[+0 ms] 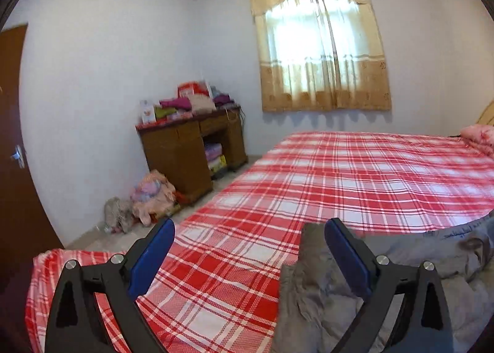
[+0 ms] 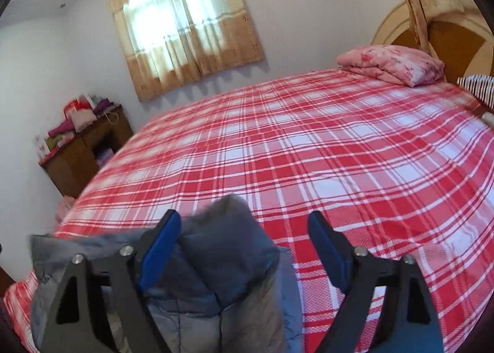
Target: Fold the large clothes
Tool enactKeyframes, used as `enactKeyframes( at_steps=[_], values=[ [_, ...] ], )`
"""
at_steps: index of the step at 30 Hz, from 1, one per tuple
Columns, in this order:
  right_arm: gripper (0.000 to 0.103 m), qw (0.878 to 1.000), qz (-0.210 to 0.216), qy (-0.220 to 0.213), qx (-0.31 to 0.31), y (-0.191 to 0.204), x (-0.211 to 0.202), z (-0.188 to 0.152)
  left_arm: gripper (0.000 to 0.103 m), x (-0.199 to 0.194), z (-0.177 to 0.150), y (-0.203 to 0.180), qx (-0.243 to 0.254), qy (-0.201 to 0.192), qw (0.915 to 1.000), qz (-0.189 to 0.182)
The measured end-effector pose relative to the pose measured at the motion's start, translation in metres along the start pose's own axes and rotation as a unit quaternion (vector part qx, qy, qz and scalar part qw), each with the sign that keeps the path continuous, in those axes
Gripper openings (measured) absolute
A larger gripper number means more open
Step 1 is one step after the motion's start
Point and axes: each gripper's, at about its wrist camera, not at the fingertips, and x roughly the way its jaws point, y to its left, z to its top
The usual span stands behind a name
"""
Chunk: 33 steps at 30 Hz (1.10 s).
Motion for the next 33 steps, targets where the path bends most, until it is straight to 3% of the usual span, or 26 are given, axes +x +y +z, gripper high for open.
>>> enactKeyframes(
  at_steps=[7, 10, 12, 14, 18, 24, 33],
  values=[
    [0.078, 0.989, 0.069, 0.046, -0.121, 0.098, -0.011, -0.043, 0.098, -0.024, -0.023, -0.086, 0.116, -0.034, 0.9920, -0.036],
    [0.070, 0.979, 0.066, 0.067, -0.180, 0.126, 0.008, -0.062, 0.098, -0.007, -0.033, -0.116, 0.154, -0.022, 0.9872, -0.033],
    [0.063, 0.973, 0.050, 0.097, -0.201, 0.134, 0.033, -0.070, 0.098, 0.018, -0.037, -0.129, 0.171, 0.006, 0.9850, -0.020],
    [0.062, 0.973, 0.028, 0.102, -0.207, 0.130, 0.055, -0.070, 0.098, 0.050, -0.039, -0.130, 0.159, 0.057, 0.9856, -0.011],
    [0.062, 0.979, 0.007, 0.096, -0.182, 0.116, 0.075, -0.063, 0.098, 0.088, -0.038, -0.114, 0.094, 0.115, 0.9889, -0.009],
    [0.066, 0.983, 0.016, 0.100, -0.151, 0.112, 0.090, -0.072, 0.098, 0.126, -0.072, -0.115, 0.071, 0.157, 0.9850, -0.011],
    [0.071, 0.982, 0.026, 0.116, -0.146, 0.114, 0.100, -0.080, 0.102, 0.148, -0.084, -0.111, 0.047, 0.206, 0.9774, -0.017]
  ],
)
